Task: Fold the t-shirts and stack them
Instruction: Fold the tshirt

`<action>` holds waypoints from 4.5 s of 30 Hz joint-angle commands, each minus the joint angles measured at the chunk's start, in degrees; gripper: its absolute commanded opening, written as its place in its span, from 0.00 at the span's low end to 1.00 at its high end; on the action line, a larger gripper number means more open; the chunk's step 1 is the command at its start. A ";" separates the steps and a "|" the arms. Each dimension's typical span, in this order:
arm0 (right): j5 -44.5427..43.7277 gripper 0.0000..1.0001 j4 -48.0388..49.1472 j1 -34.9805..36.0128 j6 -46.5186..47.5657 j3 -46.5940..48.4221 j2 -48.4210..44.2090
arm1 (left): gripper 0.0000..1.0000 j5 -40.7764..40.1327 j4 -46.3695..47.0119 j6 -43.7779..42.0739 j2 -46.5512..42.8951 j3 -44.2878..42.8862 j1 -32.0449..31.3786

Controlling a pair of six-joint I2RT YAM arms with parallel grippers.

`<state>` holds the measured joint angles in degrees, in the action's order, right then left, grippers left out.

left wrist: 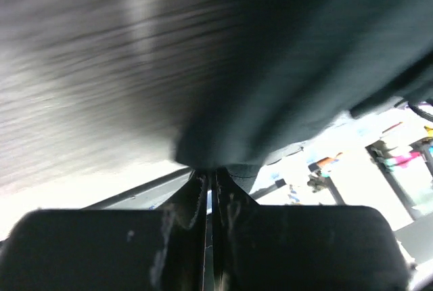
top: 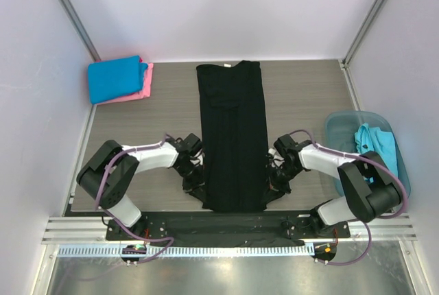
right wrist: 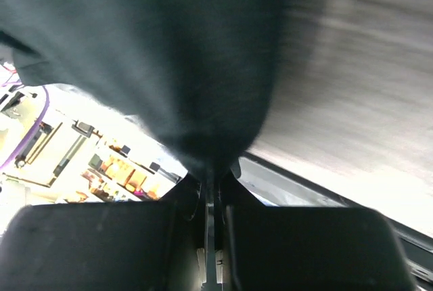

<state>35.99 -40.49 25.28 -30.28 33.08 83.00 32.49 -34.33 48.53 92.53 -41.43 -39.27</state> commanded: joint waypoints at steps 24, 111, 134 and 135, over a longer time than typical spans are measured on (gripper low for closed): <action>-0.65 0.01 0.32 -12.80 8.40 38.81 12.88 | 0.00 -15.61 -12.79 -20.14 9.15 -40.21 12.72; 7.61 0.63 12.19 -28.88 8.05 30.11 26.24 | 0.69 2.14 6.29 -3.97 20.40 -30.72 23.37; 7.96 0.57 14.56 -25.89 3.83 30.20 29.67 | 0.55 -0.76 2.51 -5.82 23.13 -33.28 21.69; 7.78 0.55 14.91 -25.89 3.57 29.94 29.76 | 0.55 -0.76 2.68 -5.73 22.96 -32.67 21.69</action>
<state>45.84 -27.33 -0.80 -26.13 63.83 111.81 32.93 -30.70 44.07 115.44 -74.96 -17.85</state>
